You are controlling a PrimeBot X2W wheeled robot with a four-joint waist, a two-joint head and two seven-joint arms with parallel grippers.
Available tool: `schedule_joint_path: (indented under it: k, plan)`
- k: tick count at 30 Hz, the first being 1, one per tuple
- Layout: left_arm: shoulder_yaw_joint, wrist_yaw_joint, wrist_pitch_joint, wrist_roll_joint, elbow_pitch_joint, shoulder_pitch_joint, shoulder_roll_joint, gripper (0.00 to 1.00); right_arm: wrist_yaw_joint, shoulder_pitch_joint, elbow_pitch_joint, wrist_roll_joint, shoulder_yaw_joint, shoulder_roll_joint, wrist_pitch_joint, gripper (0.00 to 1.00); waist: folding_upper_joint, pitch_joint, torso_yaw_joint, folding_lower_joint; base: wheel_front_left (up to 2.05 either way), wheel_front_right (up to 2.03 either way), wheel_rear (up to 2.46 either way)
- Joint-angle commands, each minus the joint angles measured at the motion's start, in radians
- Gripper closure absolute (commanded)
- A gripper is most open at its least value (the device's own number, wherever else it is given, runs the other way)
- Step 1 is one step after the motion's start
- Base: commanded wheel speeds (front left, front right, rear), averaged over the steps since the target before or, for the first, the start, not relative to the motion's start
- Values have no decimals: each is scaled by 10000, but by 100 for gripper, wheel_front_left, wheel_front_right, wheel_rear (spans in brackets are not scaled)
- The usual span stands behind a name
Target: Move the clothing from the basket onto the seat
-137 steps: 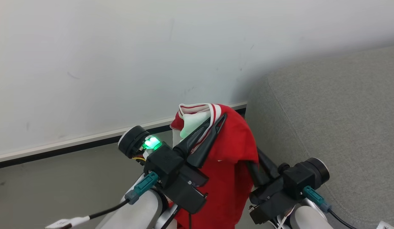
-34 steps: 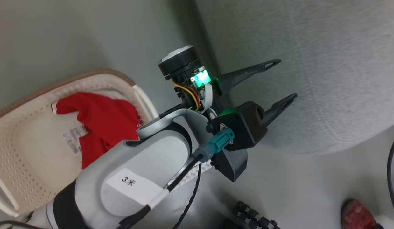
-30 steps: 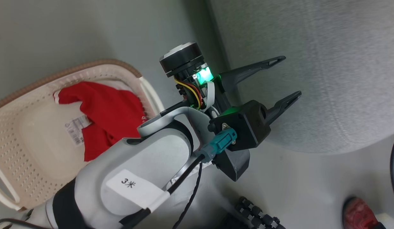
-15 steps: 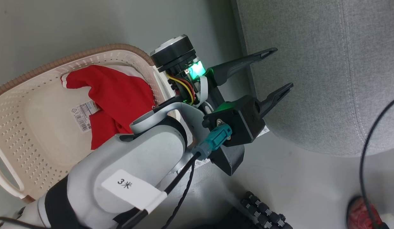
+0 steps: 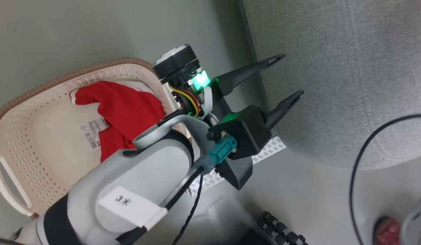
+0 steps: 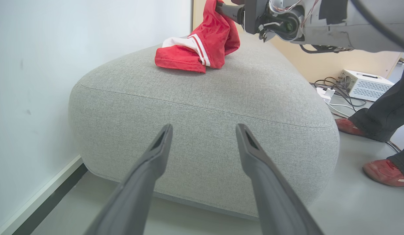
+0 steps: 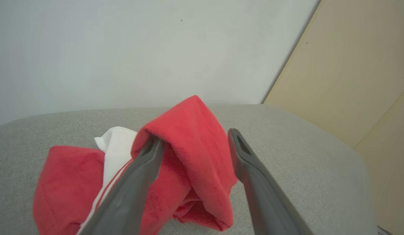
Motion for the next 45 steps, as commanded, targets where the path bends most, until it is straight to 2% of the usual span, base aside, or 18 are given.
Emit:
schedule_joint_path:
  k: [1, 6, 11, 19, 27, 34, 45]
  plan:
    - [30, 55, -86, -35, -18, 207, 76, 0, 1, 289, -142, -78, 9, 121, -13, 0, 0, -150, -9, 1, 0, 0, 0]
    - [95, 272, -383, -132, 63, 500, 157, 0, 1, 1235, -977, -118, 207, 611, -13, 0, 0, -654, 44, 1, 0, 0, 0]
    - [282, 625, -813, -276, 143, 886, 258, 0, 1, 2223, -1581, 149, 910, 833, -15, 0, 0, -1262, 261, 1, 0, 0, 0]
    - [1003, 1604, -1855, -835, 502, 2108, 390, 0, -1, 3566, -2388, 500, 2710, 1056, -14, 0, 0, -2615, 975, 1, 0, 0, 0]
    - [1765, 2612, -2978, -1478, 1112, 3746, 618, 0, -2, 4828, -2924, 1274, 4631, 913, -14, 0, 0, -4200, 2139, 1, 0, 0, 0]
    - [2578, 3312, -3661, -2276, 1463, 5305, 842, 0, -2, 5918, -2947, 1518, 5575, 828, -14, 0, 0, -5521, 3080, 1, 0, 0, 0]
    - [4044, 4323, -4042, -2809, 1296, 7638, 915, 0, -2, 7123, -3408, 2985, 7971, 203, -14, 0, 0, -7118, 3641, 1, 0, 0, 0]
